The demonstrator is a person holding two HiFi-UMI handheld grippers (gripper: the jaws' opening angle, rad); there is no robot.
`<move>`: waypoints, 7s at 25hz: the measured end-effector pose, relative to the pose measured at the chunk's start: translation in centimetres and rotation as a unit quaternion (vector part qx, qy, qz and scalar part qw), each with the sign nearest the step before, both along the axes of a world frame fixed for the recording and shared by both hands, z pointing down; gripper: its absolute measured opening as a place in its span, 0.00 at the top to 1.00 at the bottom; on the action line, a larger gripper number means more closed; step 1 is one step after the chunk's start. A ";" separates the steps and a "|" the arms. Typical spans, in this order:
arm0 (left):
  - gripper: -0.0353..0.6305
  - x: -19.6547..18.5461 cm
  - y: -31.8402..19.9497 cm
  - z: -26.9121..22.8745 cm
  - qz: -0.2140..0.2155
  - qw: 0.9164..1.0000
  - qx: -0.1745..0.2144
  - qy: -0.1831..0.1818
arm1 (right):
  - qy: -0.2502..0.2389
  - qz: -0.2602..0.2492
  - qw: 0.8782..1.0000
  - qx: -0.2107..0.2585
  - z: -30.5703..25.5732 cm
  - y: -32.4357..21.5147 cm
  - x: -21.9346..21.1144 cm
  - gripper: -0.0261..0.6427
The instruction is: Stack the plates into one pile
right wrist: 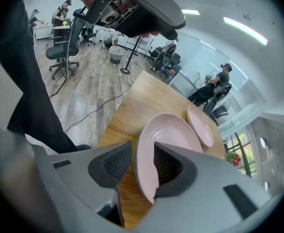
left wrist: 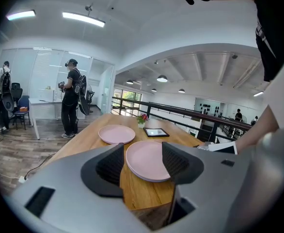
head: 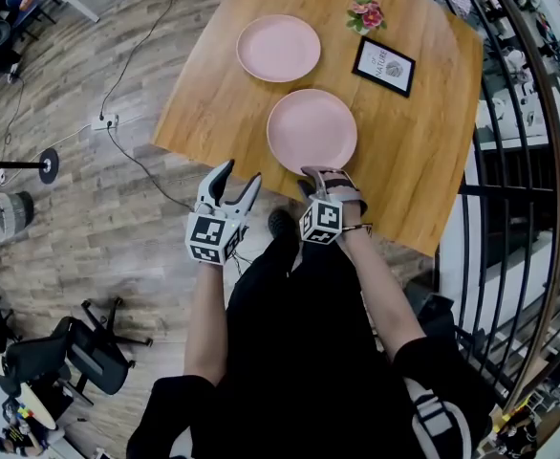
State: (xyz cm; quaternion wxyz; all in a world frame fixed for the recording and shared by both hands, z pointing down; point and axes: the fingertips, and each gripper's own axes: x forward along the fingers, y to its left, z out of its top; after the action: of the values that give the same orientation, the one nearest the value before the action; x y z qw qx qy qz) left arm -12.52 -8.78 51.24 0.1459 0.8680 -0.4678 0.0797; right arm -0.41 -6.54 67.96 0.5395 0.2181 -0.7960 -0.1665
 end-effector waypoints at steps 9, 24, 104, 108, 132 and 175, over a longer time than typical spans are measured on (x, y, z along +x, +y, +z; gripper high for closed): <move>0.56 0.0 -0.2 -0.5 -0.007 1.000 0.005 0.001 | -0.018 0.002 1.000 0.021 -2.0 -1.5 -0.7 0.73; 0.56 -0.4 -1.6 -0.7 -0.014 1.000 0.010 0.000 | -0.028 0.018 0.998 0.049 -3.8 -6.2 -0.4 0.75; 0.56 -4.9 -16.4 4.6 -0.017 0.998 -0.063 -0.005 | 0.024 -0.012 0.999 -0.023 4.3 -27.0 -7.0 0.93; 0.56 -4.9 -16.3 4.5 -0.018 0.998 -0.064 -0.005 | 0.017 -0.016 1.000 -0.021 3.7 -27.2 -7.0 0.93; 0.56 -2.9 -13.8 2.7 -0.014 0.999 -0.040 -0.009 | 0.011 0.002 0.999 0.049 -0.5 -27.2 -5.4 0.93; 0.56 0.8 -2.8 2.0 0.022 0.999 -0.024 -0.007 | 0.027 0.026 0.997 0.067 -1.4 -13.5 -0.8 0.92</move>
State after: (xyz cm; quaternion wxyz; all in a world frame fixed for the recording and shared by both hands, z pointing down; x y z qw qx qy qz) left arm -11.71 -11.55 53.27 0.1613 0.8740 -0.4472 0.1006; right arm -1.24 -20.01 66.58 0.5494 0.2694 -0.7621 -0.2116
